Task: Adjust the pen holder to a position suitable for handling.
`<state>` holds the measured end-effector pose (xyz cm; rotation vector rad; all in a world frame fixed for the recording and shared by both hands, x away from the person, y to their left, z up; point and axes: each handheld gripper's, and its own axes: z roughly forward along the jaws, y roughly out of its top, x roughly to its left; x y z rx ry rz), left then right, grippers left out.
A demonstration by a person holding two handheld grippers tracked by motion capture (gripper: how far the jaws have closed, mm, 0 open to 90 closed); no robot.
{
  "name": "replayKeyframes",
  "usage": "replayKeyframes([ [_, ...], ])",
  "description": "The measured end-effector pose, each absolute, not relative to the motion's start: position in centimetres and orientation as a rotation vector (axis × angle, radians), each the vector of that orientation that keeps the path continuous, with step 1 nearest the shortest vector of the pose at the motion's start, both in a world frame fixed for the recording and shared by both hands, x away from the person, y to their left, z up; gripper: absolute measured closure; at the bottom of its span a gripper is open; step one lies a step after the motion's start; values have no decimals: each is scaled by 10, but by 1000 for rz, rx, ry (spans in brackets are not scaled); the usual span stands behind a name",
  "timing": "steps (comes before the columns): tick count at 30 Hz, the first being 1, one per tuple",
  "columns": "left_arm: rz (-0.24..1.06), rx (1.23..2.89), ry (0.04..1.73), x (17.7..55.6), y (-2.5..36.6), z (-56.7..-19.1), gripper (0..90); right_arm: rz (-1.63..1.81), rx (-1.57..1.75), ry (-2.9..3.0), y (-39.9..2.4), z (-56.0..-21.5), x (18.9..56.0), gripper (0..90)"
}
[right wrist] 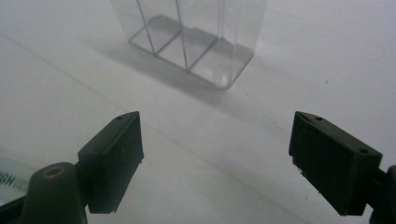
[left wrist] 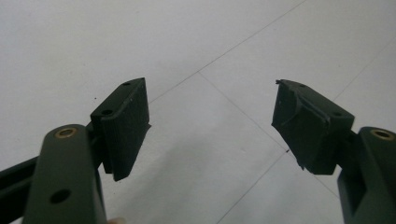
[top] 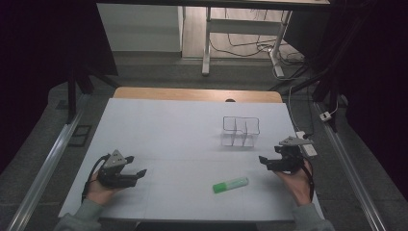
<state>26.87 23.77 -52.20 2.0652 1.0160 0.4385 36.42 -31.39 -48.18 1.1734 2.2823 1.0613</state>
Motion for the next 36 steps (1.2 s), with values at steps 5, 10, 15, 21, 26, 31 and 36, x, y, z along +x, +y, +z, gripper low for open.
replayKeyframes([
  [5, 436, 2070, 1015, 269, 237, -522, 271, 1061, 1215, 2258, -316, -472, 375, 200],
  [10, 429, 2069, 1015, 269, 238, -523, 271, 1044, 1279, 2221, -320, -464, 390, 240],
  [15, 423, 2069, 1017, 270, 238, -523, 268, 1020, 1304, 2186, -322, -460, 403, 333],
  [21, 425, 2075, 1018, 270, 237, -523, 267, 986, 1303, 2160, -318, -463, 419, 505],
  [26, 424, 2079, 1017, 271, 237, -524, 267, 1012, 1306, 2153, -315, -471, 430, 711],
  [31, 425, 2079, 1020, 271, 238, -524, 267, 1023, 1304, 2175, -311, -478, 437, 880],
  [36, 429, 2082, 1018, 271, 237, -524, 267, 1012, 1288, 2198, -306, -479, 443, 897],
])
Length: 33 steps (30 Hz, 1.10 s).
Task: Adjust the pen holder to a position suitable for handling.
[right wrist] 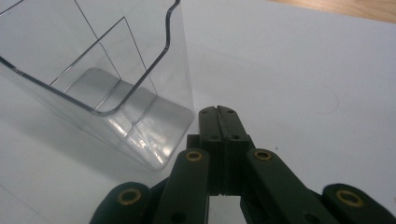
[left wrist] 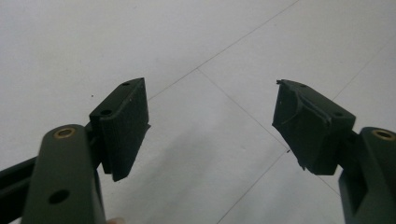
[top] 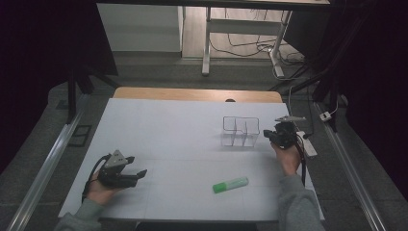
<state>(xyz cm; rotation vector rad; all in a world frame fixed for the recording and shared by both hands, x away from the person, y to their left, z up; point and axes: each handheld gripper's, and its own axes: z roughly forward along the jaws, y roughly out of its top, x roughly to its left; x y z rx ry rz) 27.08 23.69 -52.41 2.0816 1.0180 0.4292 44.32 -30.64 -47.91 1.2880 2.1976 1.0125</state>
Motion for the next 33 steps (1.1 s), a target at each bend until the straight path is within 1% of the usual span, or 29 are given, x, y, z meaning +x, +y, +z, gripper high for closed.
replayKeyframes([
  [10, 432, 2087, 1019, 270, 237, -524, 267, 998, 1257, 2244, -294, -485, 450, 897],
  [33, 437, 2092, 1020, 270, 237, -524, 269, 945, 1265, 2287, -287, -491, 453, 897],
])
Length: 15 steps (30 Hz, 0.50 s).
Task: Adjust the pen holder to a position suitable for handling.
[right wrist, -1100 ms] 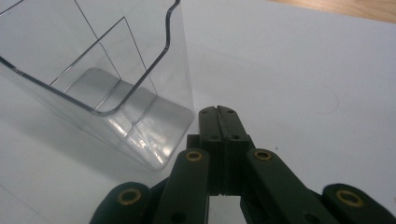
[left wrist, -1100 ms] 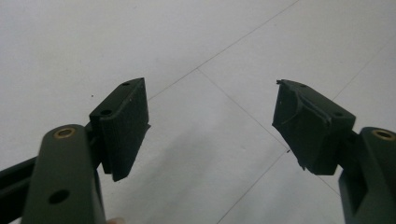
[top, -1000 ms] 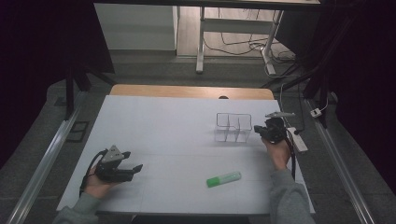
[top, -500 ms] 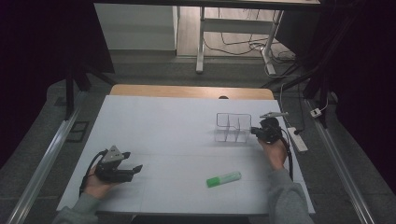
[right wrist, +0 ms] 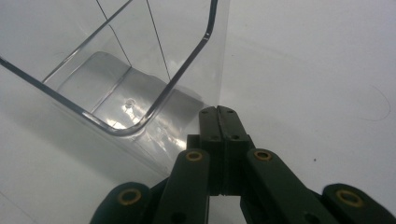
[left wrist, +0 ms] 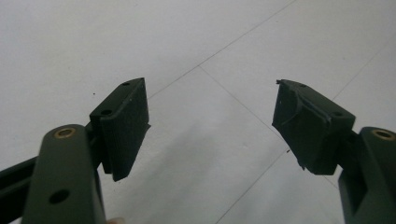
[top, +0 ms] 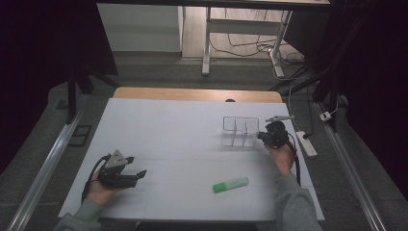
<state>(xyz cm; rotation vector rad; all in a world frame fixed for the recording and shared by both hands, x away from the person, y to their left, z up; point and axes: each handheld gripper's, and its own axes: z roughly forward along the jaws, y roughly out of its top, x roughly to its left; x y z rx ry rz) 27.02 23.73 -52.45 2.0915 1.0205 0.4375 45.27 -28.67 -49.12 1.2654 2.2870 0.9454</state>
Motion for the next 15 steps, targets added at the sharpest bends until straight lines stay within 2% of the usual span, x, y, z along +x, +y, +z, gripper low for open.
replayKeyframes([
  [15, 435, 2095, 1029, 270, 237, -526, 269, 966, 1238, 2322, -268, -492, 454, 897],
])
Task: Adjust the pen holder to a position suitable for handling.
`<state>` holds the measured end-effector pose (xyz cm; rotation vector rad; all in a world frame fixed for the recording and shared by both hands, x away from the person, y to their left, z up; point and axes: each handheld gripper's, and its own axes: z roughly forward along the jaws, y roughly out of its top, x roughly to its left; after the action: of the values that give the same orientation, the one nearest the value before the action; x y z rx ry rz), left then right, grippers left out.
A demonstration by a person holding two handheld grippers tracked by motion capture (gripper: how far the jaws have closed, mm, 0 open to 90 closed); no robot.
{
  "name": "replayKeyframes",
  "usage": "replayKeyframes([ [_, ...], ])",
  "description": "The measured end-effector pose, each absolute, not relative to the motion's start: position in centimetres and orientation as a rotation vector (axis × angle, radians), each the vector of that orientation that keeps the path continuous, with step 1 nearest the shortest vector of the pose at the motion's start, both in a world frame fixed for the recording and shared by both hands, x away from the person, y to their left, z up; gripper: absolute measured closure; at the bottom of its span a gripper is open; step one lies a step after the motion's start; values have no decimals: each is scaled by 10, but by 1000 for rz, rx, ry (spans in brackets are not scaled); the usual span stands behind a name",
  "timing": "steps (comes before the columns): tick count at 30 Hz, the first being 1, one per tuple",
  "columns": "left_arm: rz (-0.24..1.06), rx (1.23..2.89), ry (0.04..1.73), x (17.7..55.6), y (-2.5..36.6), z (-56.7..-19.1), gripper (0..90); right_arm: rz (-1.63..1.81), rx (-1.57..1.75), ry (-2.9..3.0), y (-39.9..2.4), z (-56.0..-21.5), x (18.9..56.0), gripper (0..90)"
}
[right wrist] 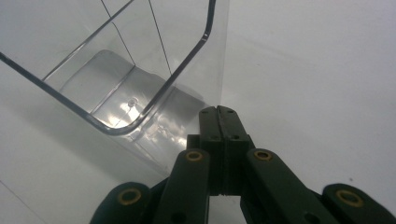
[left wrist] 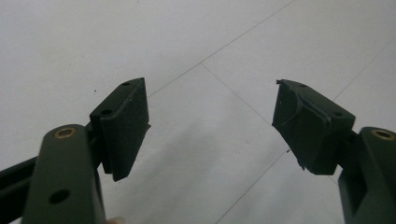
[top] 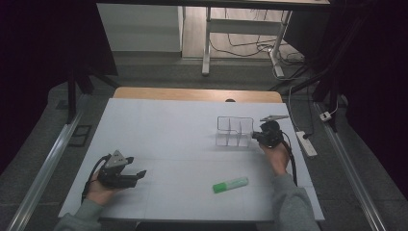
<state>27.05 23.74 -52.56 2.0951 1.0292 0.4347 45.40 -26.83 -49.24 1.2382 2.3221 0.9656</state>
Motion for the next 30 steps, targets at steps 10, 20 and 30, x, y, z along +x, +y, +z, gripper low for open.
replayKeyframes([
  [10, 434, 2099, 1027, 270, 238, -526, 269, 966, 1193, 2352, -249, -494, 455, 897],
  [20, 435, 2103, 1026, 270, 237, -526, 269, 985, 1160, 2379, -231, -496, 457, 897],
  [30, 437, 2107, 1026, 270, 236, -526, 269, 986, 1123, 2411, -210, -497, 458, 896],
])
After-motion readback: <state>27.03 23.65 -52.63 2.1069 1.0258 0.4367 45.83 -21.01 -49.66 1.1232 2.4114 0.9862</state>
